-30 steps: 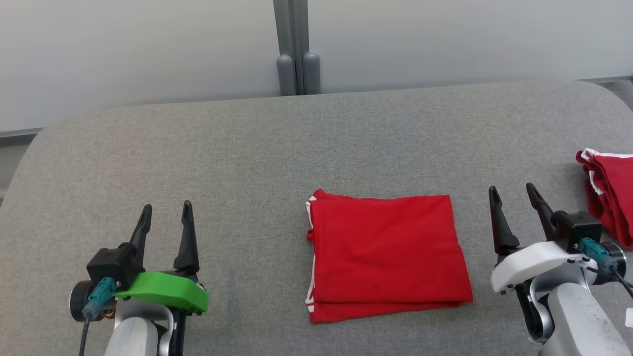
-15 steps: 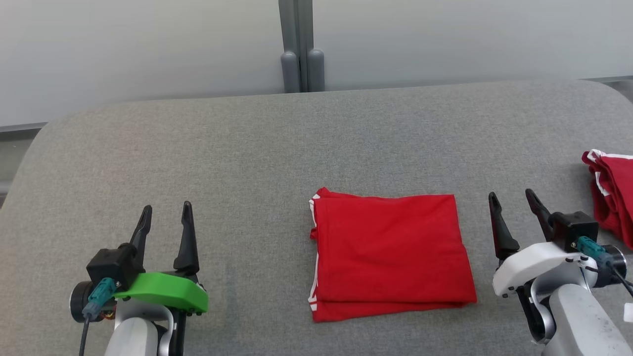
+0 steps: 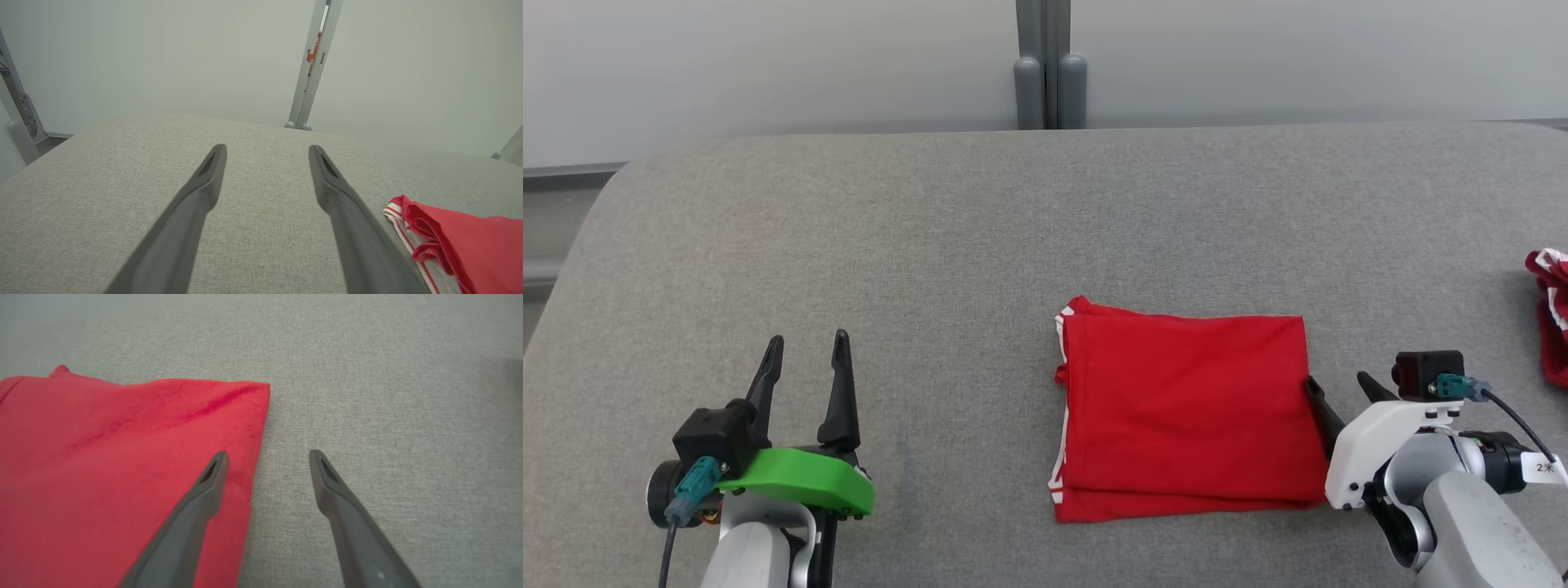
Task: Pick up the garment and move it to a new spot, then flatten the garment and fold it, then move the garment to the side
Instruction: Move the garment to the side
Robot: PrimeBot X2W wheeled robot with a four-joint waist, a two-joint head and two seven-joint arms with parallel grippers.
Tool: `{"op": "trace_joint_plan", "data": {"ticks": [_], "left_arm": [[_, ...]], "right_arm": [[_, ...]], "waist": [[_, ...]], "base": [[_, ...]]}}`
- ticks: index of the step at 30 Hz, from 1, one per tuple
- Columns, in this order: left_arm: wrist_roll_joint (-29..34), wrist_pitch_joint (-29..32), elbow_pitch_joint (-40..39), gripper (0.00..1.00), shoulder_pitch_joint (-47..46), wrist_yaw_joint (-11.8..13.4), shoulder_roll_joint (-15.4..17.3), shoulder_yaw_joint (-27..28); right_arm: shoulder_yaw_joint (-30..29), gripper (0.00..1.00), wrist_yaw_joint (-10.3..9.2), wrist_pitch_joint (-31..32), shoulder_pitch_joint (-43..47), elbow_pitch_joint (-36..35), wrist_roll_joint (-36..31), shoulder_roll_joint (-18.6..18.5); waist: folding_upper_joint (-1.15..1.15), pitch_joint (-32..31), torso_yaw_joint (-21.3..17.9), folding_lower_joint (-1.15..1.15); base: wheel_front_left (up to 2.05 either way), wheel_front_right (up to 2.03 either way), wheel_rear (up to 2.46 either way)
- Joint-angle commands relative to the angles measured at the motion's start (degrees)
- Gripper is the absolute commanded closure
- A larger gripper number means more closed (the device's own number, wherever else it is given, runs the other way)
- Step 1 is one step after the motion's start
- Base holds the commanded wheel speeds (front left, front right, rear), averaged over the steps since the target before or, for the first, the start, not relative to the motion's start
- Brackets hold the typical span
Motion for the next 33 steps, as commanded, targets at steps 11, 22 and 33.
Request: {"op": "trace_joint_plan", "data": {"ticks": [11, 22, 33], "left_arm": [[-0.3, -0.2, 0.2, 0.00, -1.3, -0.2, 0.1, -0.5], [-1.1, -0.1, -0.5, 0.00, -2.2, 0.4, 0.1, -1.4], [-2.6, -0.1, -3.0, 0.00, -4.4, 0.6, 0.1, -2.3]], "right_arm": [[2.9, 0.00, -0.04, 6.9, -0.4, 6.5, 3.0, 1.1], [12.3, 1.00, -0.17, 11.7, -3.8, 6.9, 2.5, -6.1], [23.3, 1.00, -0.13, 16.9, -15.4, -2.7, 0.2, -18.6]], "waist": [[0.00, 1.8, 2.2, 0.00], [0.00, 3.0, 3.0, 0.00], [0.00, 8.3, 0.9, 0.00]], "base": [[0.00, 0.00, 0.00], [0.00, 0.00, 0.00], [0.00, 0.00, 0.00]]}}
